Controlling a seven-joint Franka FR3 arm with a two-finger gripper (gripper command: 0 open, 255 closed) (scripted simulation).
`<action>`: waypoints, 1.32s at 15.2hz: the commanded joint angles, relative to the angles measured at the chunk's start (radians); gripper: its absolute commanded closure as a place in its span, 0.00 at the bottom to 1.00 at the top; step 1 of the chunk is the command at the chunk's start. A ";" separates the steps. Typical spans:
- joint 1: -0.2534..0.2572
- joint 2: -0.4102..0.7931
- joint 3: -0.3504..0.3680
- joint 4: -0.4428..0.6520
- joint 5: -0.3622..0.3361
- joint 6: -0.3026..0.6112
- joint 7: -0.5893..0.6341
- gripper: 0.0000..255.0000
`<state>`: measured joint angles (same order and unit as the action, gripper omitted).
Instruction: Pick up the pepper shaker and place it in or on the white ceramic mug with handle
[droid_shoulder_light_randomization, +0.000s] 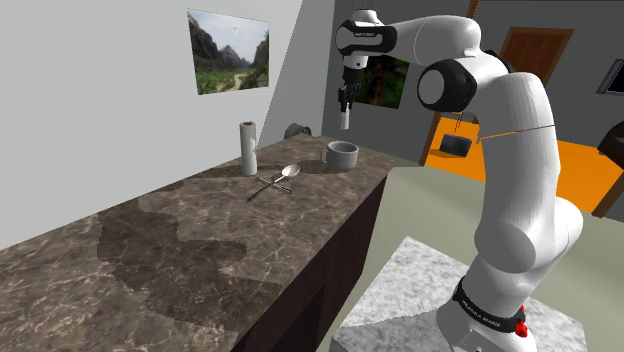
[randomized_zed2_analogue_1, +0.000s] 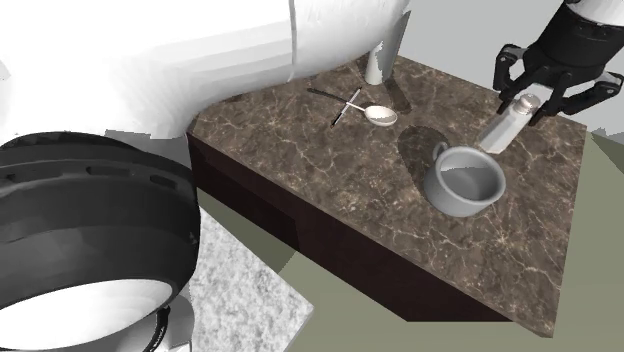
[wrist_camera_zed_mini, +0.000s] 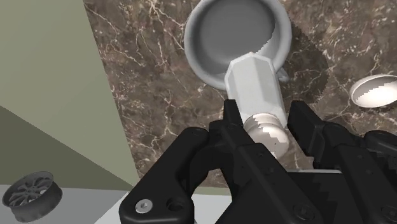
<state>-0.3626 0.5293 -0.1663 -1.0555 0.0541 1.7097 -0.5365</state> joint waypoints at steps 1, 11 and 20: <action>0.002 -0.007 0.000 -0.039 -0.001 0.032 0.000 1.00; 0.012 -0.031 0.000 -0.211 -0.004 0.181 0.001 1.00; 0.014 -0.030 0.001 -0.269 -0.003 0.239 0.001 1.00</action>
<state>-0.3482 0.4998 -0.1651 -1.3233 0.0507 1.9478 -0.5355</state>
